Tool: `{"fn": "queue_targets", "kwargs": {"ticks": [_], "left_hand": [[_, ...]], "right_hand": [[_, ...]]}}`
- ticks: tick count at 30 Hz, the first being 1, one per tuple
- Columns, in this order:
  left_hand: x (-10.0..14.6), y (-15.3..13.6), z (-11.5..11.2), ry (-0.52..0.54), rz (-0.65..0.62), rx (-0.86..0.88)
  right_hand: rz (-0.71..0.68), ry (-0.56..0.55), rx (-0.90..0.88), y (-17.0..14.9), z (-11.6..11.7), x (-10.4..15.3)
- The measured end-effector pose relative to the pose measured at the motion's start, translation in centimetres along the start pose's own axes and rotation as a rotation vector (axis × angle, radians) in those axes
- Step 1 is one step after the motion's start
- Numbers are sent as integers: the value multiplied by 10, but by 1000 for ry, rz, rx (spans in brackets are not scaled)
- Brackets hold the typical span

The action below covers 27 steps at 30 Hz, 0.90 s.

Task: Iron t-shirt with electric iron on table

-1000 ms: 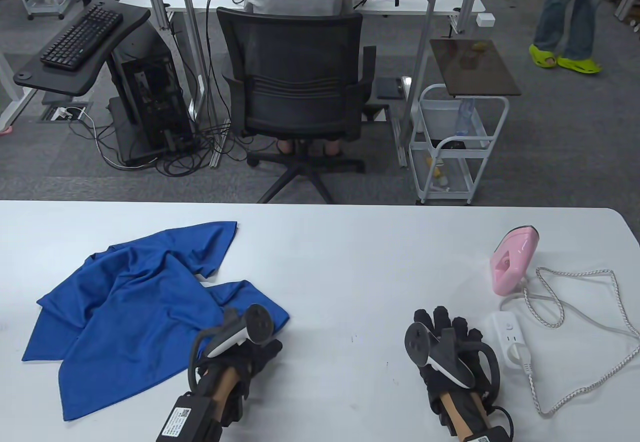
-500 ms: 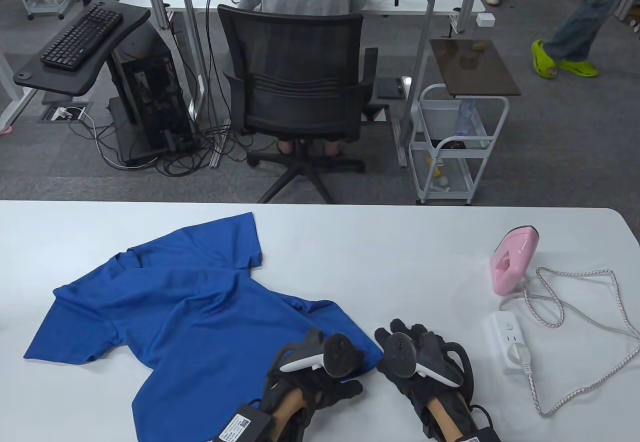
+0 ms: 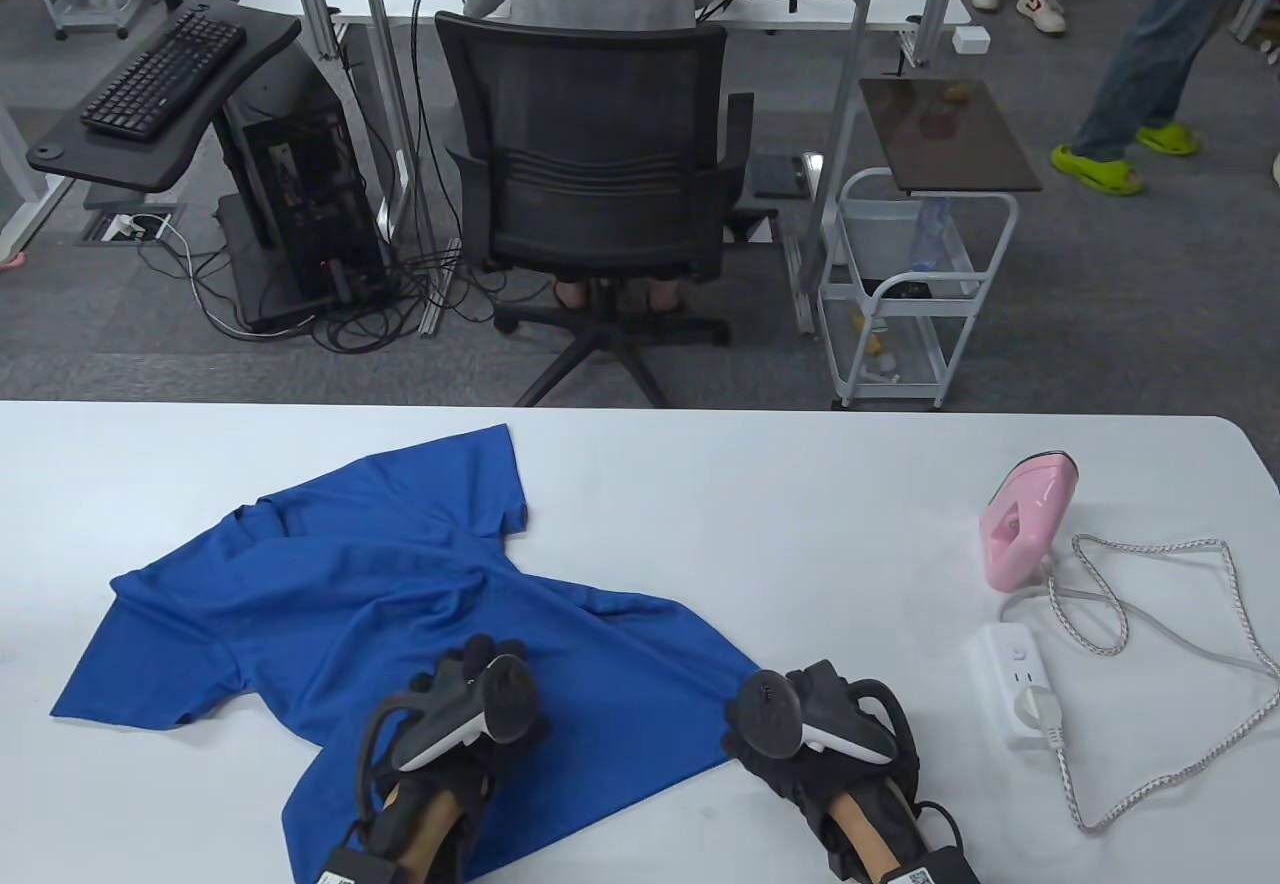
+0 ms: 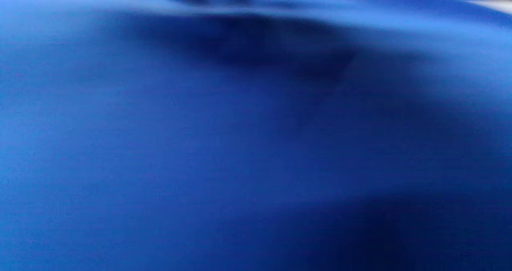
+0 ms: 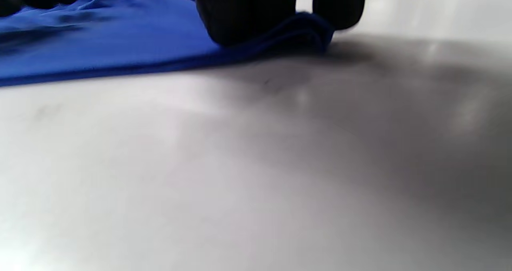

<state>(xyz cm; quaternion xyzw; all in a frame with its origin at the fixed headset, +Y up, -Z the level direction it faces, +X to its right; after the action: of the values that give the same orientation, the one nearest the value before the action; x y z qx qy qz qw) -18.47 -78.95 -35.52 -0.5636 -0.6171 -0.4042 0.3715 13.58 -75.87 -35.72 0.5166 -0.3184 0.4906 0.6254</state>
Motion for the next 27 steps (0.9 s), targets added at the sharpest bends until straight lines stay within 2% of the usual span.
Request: {"fn": "queue_targets", "kwargs": {"ticks": [3,5,7,9,11,12,14,17,20,22,24,27], "left_hand": [[-6,1,-13,-78,4,-1],[-6,15,-16,-91,-38,-42],[-4,30,-17,-101,-104,-74],[-2,46,-20,-126,-154,-89],[0,61,-23,-134,-202,-107],[1,67,-24,-144,-223,-115],[2,73,-25,-153,-247,-129],[2,74,-23,-168,-254,-143],[4,70,-20,-169,-243,-159],[5,69,-19,-150,-224,-195],[5,68,-22,-134,-214,-227],[3,70,-24,-126,-214,-167]], "right_hand": [[88,76,-12,-14,-5,6],[127,153,-53,-23,-6,12],[143,175,-83,-26,-6,16],[152,77,-38,-23,-8,19],[107,-99,37,-10,-12,18],[65,-141,53,-2,-13,16],[-29,-157,61,13,-10,9],[-114,-86,23,24,3,-1],[-37,48,36,18,18,-9],[-2,22,-7,10,15,-8],[74,44,-46,-2,13,-4],[155,37,-63,-21,7,5]]}}
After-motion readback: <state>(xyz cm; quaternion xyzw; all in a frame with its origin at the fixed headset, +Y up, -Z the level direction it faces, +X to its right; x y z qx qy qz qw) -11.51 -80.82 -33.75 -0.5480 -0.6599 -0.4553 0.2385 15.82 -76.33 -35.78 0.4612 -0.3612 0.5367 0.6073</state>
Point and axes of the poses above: the tracker on the back of each hand, its own y axis roughly to the thumb side, its own x axis roughly from the fingertips to the wrist, z = x × y, the point moved 2 cm from there along -x, roughly from the wrist to the fingertips, and after that the axes turned 4 degrees about x, right-handed, at the moved point
